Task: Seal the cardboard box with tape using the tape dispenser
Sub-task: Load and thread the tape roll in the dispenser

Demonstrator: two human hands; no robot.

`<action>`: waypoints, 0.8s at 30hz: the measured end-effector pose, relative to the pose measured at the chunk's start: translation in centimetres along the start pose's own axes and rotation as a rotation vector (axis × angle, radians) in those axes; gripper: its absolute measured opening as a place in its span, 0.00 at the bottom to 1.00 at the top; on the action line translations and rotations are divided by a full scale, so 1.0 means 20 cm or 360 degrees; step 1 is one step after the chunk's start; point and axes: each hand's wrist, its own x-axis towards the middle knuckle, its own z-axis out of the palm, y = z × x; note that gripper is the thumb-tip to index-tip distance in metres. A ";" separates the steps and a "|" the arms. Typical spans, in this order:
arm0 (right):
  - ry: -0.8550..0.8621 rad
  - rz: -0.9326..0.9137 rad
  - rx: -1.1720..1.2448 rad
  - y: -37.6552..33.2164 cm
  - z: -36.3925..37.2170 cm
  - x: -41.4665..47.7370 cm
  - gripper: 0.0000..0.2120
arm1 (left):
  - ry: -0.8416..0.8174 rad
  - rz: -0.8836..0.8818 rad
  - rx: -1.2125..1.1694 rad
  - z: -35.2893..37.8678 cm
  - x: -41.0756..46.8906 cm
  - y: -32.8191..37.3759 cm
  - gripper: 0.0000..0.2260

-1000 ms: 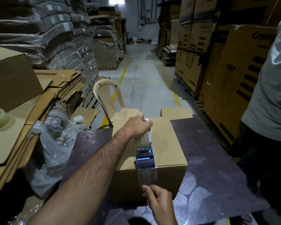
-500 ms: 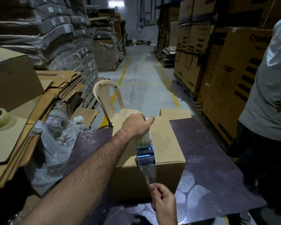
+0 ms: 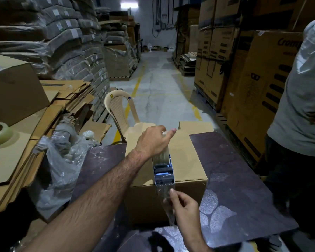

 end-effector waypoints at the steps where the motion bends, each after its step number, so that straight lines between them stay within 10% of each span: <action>1: 0.0007 0.0026 0.0058 -0.02 0.00 0.00 0.09 | -0.0047 -0.0011 -0.0006 -0.01 -0.02 0.01 0.32; 24: -0.0199 0.0009 0.0039 -0.05 0.04 0.04 0.11 | 0.0242 0.0085 0.0072 0.12 -0.15 -0.02 0.31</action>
